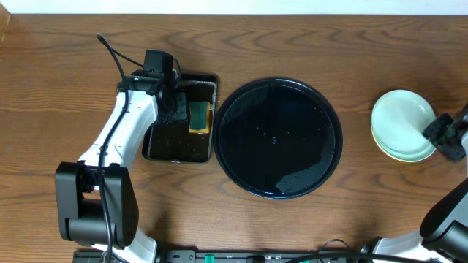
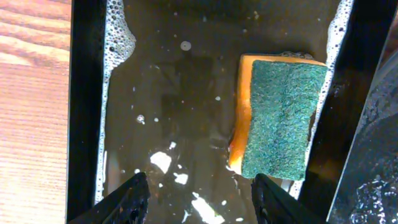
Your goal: Clean dirty plates on tray and stack at the side
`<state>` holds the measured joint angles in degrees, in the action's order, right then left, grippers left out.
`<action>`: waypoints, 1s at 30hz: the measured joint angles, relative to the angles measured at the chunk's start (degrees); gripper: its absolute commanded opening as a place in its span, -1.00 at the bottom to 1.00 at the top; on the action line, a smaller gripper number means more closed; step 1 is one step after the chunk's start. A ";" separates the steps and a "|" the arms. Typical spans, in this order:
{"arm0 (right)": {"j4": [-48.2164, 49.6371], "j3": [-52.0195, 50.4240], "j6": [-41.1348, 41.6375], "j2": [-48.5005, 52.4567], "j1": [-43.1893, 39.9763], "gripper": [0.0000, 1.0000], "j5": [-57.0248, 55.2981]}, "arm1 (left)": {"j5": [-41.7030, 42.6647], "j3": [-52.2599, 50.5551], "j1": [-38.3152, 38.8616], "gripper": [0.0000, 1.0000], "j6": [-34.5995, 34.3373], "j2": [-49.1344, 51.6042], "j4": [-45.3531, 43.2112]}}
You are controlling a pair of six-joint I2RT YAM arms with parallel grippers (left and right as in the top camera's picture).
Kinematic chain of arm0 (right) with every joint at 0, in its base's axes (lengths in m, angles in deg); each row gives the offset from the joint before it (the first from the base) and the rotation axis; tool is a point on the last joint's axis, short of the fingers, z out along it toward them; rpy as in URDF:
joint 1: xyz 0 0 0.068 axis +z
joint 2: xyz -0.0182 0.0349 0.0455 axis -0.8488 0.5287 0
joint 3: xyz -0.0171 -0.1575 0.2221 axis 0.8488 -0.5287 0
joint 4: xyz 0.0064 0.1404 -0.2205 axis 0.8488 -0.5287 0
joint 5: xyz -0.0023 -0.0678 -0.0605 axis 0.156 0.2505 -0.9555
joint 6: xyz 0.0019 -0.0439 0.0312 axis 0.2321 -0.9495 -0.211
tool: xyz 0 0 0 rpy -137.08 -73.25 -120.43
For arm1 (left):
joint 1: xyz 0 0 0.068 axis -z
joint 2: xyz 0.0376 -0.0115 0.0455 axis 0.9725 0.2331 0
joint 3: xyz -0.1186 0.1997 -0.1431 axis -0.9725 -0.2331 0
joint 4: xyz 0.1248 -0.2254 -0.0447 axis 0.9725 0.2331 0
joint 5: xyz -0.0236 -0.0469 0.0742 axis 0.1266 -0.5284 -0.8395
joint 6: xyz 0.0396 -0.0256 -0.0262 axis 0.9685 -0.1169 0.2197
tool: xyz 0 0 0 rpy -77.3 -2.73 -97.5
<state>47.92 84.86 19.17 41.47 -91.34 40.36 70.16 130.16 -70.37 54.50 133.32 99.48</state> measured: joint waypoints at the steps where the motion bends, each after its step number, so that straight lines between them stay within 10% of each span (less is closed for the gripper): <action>1: -0.26 0.00 -0.17 0.00 -0.09 0.44 0.24 | -0.11 0.00 0.00 0.27 0.04 0.00 0.00; 14: -1.29 0.00 -8.48 0.00 2.58 0.56 14.36 | -0.37 0.00 0.00 0.71 0.15 0.00 0.28; 30: -7.10 0.00 -16.83 0.00 24.57 0.99 12.63 | -0.42 0.00 -3.34 0.75 -4.20 0.00 10.40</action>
<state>40.81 84.86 2.34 41.47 -66.77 52.99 69.75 130.16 -73.71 50.30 133.32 109.89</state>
